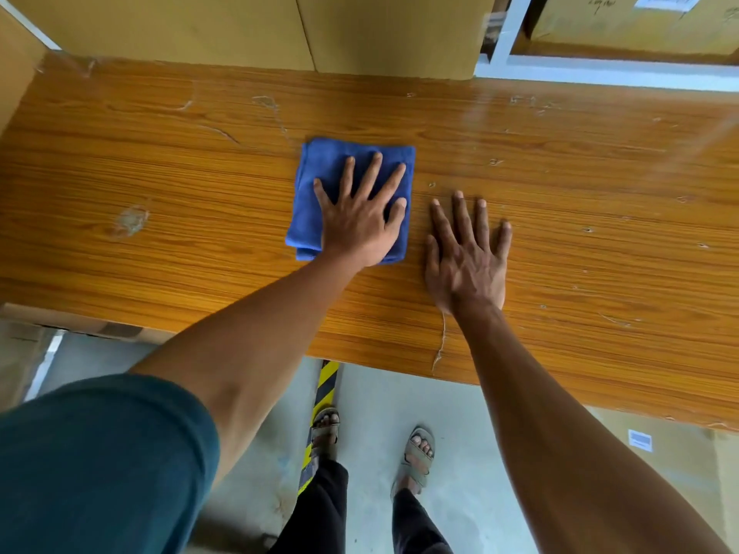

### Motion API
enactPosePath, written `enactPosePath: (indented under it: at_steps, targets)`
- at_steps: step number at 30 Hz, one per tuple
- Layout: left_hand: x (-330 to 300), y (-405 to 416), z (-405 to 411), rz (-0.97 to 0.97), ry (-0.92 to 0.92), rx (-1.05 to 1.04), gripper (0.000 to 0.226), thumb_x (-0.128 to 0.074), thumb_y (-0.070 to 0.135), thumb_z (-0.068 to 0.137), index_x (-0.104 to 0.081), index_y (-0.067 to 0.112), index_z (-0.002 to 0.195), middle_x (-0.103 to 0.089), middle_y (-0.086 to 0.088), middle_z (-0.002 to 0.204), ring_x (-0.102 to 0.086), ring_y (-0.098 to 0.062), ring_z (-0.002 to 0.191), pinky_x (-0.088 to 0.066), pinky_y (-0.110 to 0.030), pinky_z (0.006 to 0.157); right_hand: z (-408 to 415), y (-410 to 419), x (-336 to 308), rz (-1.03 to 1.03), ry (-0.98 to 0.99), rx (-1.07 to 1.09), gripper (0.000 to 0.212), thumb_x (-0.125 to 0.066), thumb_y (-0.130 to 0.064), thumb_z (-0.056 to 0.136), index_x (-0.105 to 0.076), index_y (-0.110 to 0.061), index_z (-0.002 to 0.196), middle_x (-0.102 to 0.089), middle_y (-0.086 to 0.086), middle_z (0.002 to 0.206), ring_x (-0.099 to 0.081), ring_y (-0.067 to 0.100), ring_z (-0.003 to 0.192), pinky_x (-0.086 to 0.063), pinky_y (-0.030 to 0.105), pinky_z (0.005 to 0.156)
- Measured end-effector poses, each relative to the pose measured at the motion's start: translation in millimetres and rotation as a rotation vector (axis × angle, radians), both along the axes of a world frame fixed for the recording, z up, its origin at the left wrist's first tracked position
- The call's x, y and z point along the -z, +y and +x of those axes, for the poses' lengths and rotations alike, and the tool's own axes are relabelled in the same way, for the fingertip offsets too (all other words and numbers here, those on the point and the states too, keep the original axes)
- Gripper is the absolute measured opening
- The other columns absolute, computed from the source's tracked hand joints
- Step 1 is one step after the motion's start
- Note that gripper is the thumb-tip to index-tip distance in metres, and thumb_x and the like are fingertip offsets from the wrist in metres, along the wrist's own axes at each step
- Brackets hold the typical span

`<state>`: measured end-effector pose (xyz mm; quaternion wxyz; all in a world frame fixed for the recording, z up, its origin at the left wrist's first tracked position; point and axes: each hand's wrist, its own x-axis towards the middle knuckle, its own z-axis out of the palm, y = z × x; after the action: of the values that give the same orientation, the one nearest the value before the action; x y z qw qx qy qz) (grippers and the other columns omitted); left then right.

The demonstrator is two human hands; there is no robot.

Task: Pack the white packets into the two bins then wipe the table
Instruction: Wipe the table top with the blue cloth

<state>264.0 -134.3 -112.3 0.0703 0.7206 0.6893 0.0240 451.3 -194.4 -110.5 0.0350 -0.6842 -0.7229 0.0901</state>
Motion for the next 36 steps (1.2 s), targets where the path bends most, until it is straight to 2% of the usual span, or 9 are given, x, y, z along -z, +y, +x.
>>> enactPosePath:
  at_steps: [3, 8, 10, 16, 19, 21, 29, 32, 36]
  targets:
    - [0, -17, 0, 0.015, 0.011, 0.003, 0.061, -0.02, 0.062, 0.107, -0.014, 0.048, 0.166, -0.009, 0.01, 0.177, -0.005, -0.031, 0.163, -0.008, -0.082, 0.117, 0, -1, -2, 0.0, 0.01, 0.0, 0.06, -0.009, -0.053, 0.11, 0.002, -0.04, 0.167, 0.008, -0.007, 0.177, 0.011, 0.024, 0.163, 0.001, 0.062, 0.128]
    - [-2, -140, -5, 0.008, 0.017, 0.022, 0.062, -0.025, 0.06, 0.109, -0.01, 0.045, 0.168, -0.001, 0.009, 0.178, 0.0, -0.03, 0.164, -0.01, -0.08, 0.117, -1, -1, -4, -0.002, 0.008, 0.001, 0.06, -0.007, -0.054, 0.11, 0.002, -0.039, 0.168, 0.007, -0.006, 0.177, 0.009, 0.024, 0.163, 0.0, 0.063, 0.128]
    - [-4, -155, -7, -0.015, 0.023, 0.017, 0.063, -0.024, 0.061, 0.109, -0.007, 0.045, 0.168, 0.001, 0.008, 0.178, 0.003, -0.031, 0.164, -0.01, -0.081, 0.117, 0, -2, -3, -0.002, -0.002, 0.003, 0.06, -0.007, -0.054, 0.11, 0.003, -0.039, 0.168, 0.007, -0.005, 0.177, 0.01, 0.025, 0.163, 0.0, 0.063, 0.127]
    - [0, -36, -9, 0.013, -0.024, -0.019, 0.063, -0.022, 0.068, 0.104, -0.017, 0.051, 0.165, -0.011, 0.012, 0.177, -0.008, -0.032, 0.163, -0.009, -0.084, 0.115, -2, -2, -1, 0.011, 0.005, 0.011, 0.06, -0.009, -0.053, 0.11, 0.001, -0.039, 0.168, 0.006, -0.006, 0.177, 0.01, 0.024, 0.163, 0.0, 0.062, 0.128]
    - [-2, 13, -8, -0.038, 0.004, -0.025, 0.062, -0.015, 0.067, 0.104, -0.01, 0.055, 0.164, -0.006, 0.014, 0.177, -0.003, -0.031, 0.163, -0.003, -0.085, 0.113, -1, -2, -1, 0.019, 0.011, 0.014, 0.06, -0.011, -0.053, 0.11, -0.001, -0.04, 0.168, 0.005, -0.007, 0.177, 0.009, 0.024, 0.163, 0.0, 0.062, 0.128]
    - [-1, 4, -7, -0.029, 0.009, -0.008, 0.059, -0.014, 0.062, 0.105, -0.008, 0.055, 0.164, -0.005, 0.015, 0.177, 0.0, -0.03, 0.164, -0.002, -0.086, 0.112, -1, -1, -1, 0.015, 0.013, 0.013, 0.06, -0.01, -0.054, 0.11, 0.0, -0.04, 0.168, 0.006, -0.007, 0.177, 0.009, 0.023, 0.163, 0.0, 0.062, 0.128]
    - [-5, -170, -10, -0.044, -0.001, 0.036, 0.062, -0.027, 0.052, 0.109, -0.006, 0.047, 0.167, 0.006, 0.01, 0.178, 0.007, -0.032, 0.164, -0.009, -0.086, 0.112, 0, -2, -2, 0.01, 0.01, 0.003, 0.061, -0.01, -0.055, 0.11, -0.001, -0.039, 0.168, 0.005, -0.005, 0.177, 0.009, 0.025, 0.163, 0.0, 0.063, 0.128]
    - [-2, -140, -11, -0.028, 0.001, 0.024, 0.062, -0.025, 0.055, 0.108, -0.004, 0.05, 0.166, 0.006, 0.013, 0.177, 0.005, -0.031, 0.164, -0.005, -0.086, 0.113, 0, -2, -1, 0.013, 0.005, 0.001, 0.061, -0.008, -0.055, 0.11, 0.0, -0.039, 0.168, 0.006, -0.006, 0.177, 0.01, 0.024, 0.163, 0.001, 0.062, 0.128]
    - [0, -38, -8, -0.028, -0.027, -0.032, 0.061, -0.02, 0.06, 0.104, -0.008, 0.055, 0.164, -0.005, 0.014, 0.177, -0.001, -0.031, 0.163, -0.004, -0.087, 0.111, -1, -1, 0, 0.022, -0.014, 0.007, 0.061, -0.009, -0.054, 0.11, 0.0, -0.039, 0.168, 0.005, -0.006, 0.177, 0.008, 0.024, 0.163, 0.0, 0.062, 0.128]
